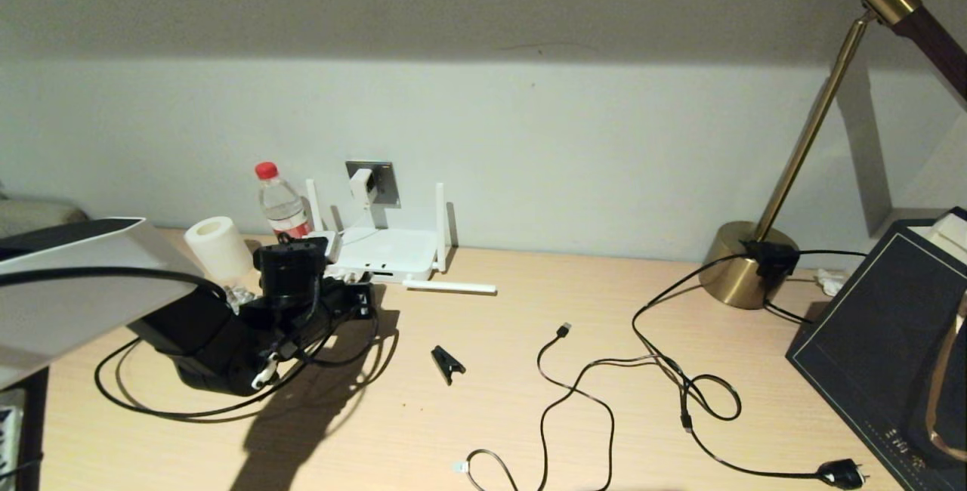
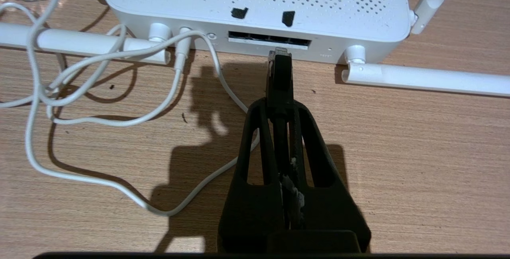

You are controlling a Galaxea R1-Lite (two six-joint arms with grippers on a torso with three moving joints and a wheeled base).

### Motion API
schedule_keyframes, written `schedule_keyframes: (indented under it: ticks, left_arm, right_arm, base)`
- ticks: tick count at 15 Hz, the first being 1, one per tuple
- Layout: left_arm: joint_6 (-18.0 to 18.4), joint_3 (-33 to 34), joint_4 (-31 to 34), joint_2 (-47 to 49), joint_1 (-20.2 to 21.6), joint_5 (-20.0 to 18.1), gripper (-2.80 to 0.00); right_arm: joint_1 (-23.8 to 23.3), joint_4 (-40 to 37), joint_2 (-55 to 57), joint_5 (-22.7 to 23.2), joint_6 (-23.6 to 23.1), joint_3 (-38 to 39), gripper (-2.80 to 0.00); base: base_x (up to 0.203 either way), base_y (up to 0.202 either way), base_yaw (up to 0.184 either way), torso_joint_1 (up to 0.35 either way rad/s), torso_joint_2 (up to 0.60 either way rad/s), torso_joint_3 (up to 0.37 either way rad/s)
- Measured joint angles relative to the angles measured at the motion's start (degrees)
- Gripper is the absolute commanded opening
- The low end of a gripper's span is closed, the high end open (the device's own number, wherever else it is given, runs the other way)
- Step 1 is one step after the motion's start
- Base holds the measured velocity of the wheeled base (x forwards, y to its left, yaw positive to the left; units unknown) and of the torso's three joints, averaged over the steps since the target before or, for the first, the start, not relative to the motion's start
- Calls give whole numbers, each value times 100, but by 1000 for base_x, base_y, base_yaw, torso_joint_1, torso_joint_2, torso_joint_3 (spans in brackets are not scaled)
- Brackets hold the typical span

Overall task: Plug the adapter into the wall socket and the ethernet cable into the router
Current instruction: Align cable and router interface, then plug cable into router interface

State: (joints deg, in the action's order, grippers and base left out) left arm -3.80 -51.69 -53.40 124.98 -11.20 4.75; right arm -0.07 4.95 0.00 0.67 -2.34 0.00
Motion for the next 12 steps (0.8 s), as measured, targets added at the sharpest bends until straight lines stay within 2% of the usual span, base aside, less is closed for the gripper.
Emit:
schedule_keyframes:
  ticks: [12]
  left_arm:
    - [-2, -526, 277, 394, 180, -197, -280]
  right_arm:
    - [2, 1, 0, 1, 0, 0, -280]
  base:
    - [0, 0, 0, 0, 0, 0]
